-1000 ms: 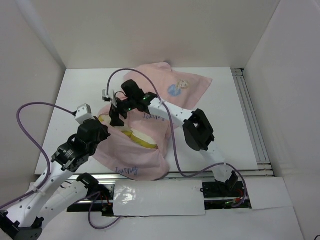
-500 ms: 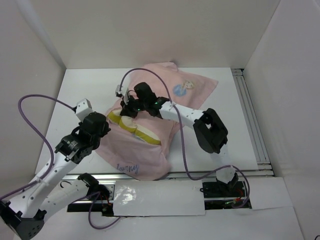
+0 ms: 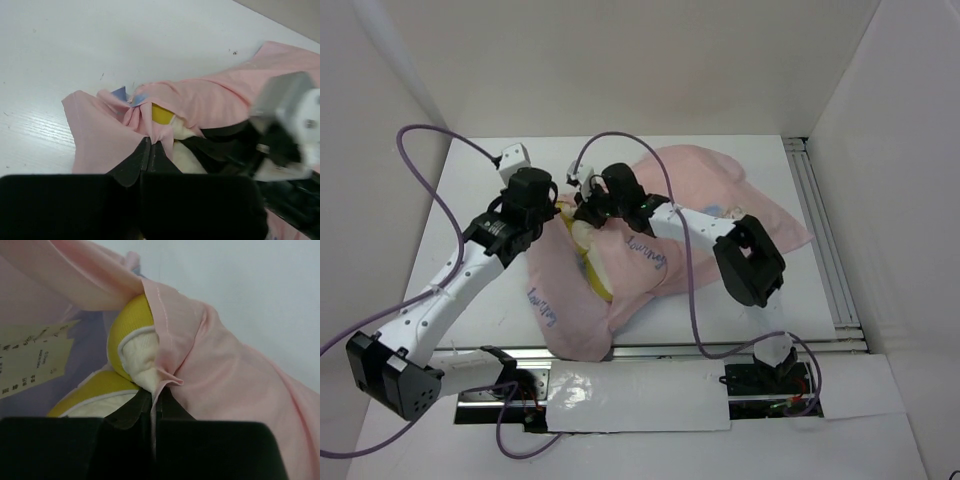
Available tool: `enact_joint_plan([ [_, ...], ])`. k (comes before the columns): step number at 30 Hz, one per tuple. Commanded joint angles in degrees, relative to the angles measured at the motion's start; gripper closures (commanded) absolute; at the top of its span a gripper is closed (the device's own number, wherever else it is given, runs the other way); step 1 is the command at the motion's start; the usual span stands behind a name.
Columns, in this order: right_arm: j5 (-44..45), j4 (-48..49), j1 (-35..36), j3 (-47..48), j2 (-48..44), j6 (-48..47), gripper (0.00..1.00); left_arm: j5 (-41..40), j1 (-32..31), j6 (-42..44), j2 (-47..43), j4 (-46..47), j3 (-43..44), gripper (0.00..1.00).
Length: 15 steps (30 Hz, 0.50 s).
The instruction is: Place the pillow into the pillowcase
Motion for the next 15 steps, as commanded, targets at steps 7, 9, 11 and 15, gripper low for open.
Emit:
enact_joint_plan([
  [7,6.53,0.19,1.60,4.58,15.80,9.16,1.00,6.78,1.30,9.61,1.90,15.21,5.42,1.00],
  [9,4.71,0.90,1.00,6.33,14.76,9.69,0.79,7.40,1.30,9.61,3.21,13.71,4.11,1.00],
  [11,2.59,-0.92,0.99,7.66,13.10,9.69,0.61,7.40,1.30,8.39,3.22,12.92,2.88,1.00],
  [15,5.11,-7.96,0.99,9.96,7.82,7.32,0.30,6.70,1.83,3.92,3.75,10.98,-0.90,1.00],
])
